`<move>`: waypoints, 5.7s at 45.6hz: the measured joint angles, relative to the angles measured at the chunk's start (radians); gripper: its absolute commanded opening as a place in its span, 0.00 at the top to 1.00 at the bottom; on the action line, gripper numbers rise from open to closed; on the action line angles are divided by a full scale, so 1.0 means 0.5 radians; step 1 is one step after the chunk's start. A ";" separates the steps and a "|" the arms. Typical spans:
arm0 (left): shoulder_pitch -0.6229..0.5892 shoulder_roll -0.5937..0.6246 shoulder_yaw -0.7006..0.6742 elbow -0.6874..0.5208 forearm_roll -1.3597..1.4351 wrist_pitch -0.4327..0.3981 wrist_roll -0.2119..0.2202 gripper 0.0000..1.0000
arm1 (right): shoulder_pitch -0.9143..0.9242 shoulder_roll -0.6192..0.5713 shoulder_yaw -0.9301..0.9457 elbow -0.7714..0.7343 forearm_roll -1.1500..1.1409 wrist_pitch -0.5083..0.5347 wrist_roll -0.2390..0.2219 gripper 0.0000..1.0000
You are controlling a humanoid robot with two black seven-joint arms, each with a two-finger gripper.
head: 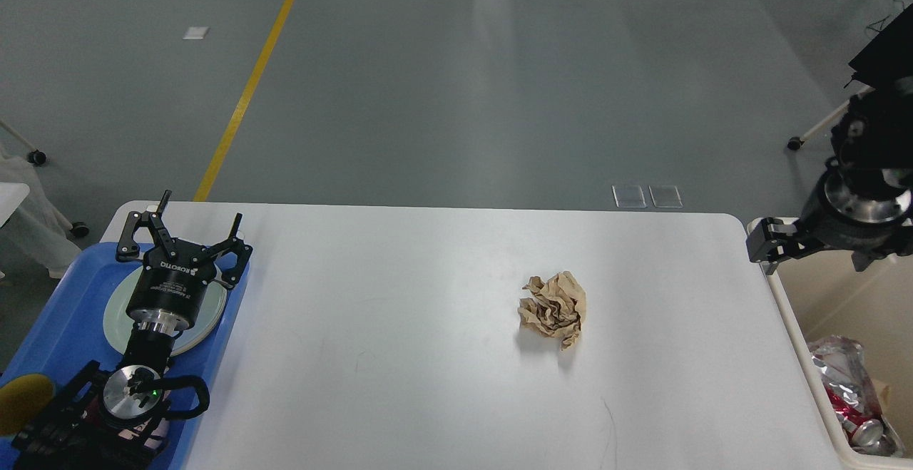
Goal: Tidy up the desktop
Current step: 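Raise the right gripper and move it over the crumpled brown paper, then lower the right gripper and grasp the crumpled brown paper, then carry the brown paper into the white bin, then open the right gripper inside the bin to release the paper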
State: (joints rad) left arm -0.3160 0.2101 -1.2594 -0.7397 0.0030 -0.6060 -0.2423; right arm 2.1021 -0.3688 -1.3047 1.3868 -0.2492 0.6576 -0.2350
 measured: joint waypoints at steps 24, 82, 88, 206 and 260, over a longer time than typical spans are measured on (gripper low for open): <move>0.000 0.000 0.000 0.001 0.000 0.000 -0.003 0.03 | 0.551 0.504 0.202 0.360 0.521 0.006 0.033 0.00; 0.000 -0.001 0.000 -0.002 0.000 0.000 0.000 0.03 | -1.472 0.971 0.677 -1.295 0.155 -0.795 0.032 0.01; 0.000 -0.001 0.000 -0.001 0.000 0.000 0.000 0.03 | -1.557 0.976 0.706 -1.334 0.139 -0.853 0.031 0.01; 0.000 0.000 0.000 0.001 0.000 0.000 0.000 0.03 | 0.579 0.212 -0.426 0.444 0.689 0.054 0.530 1.00; 0.000 0.000 0.000 0.001 0.000 0.000 -0.001 0.03 | -3.156 -0.160 1.168 -2.602 0.321 -1.197 0.495 0.00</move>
State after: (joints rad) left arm -0.3161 0.2101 -1.2594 -0.7393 0.0031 -0.6060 -0.2429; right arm 0.5240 -0.4491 -0.7205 0.0858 -0.0889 0.0589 0.0127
